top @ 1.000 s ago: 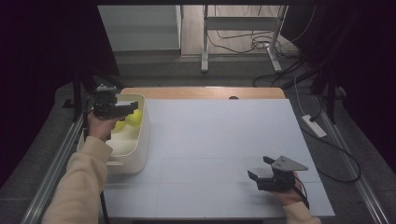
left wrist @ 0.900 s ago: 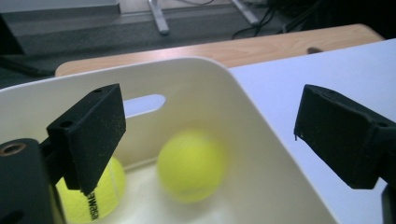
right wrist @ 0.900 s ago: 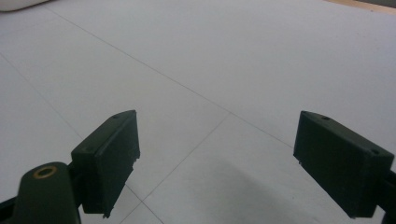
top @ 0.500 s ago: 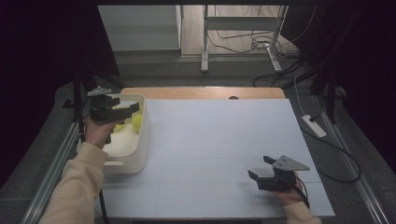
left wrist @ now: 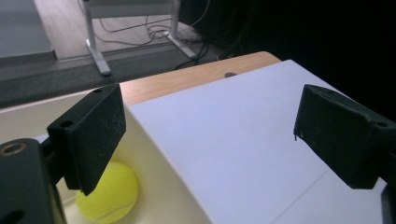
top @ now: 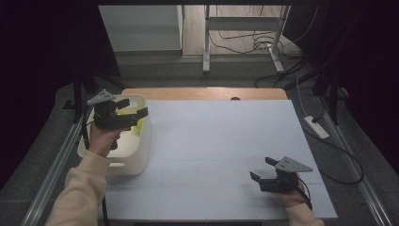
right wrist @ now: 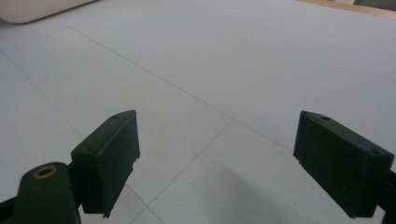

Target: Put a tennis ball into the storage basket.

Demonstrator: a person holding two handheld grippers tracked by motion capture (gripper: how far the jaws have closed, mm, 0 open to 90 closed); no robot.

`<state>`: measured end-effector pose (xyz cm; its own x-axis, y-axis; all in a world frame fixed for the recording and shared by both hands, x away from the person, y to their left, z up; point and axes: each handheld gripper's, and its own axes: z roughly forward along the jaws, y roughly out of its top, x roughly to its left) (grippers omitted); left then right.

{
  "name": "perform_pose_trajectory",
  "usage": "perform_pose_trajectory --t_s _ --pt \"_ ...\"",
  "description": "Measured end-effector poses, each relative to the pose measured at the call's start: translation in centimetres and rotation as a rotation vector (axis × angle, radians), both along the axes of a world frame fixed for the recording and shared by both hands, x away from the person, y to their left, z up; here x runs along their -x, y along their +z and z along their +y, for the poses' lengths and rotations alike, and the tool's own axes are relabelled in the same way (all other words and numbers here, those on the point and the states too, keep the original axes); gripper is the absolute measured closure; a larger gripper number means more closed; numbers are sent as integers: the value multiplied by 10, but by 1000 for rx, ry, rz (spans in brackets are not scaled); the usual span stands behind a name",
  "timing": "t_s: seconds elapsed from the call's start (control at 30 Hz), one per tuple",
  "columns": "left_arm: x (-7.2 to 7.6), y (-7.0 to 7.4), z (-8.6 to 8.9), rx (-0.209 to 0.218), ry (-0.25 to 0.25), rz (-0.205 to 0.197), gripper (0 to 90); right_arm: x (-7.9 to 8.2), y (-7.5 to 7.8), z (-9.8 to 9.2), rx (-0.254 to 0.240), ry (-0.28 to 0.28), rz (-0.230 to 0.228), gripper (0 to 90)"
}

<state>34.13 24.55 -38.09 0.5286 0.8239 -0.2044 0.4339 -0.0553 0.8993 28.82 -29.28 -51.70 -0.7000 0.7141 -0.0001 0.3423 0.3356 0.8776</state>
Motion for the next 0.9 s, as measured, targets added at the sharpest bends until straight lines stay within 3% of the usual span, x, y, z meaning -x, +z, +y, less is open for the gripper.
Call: perform_pose_trajectory --t_s 0.4,0.9 --pt "19 2 -21 -1 -86 -40 98 3 0 -1 6 -10 9 144" --pt "33 -2 -54 0 -198 -52 97 4 -1 0 19 -9 9 144"
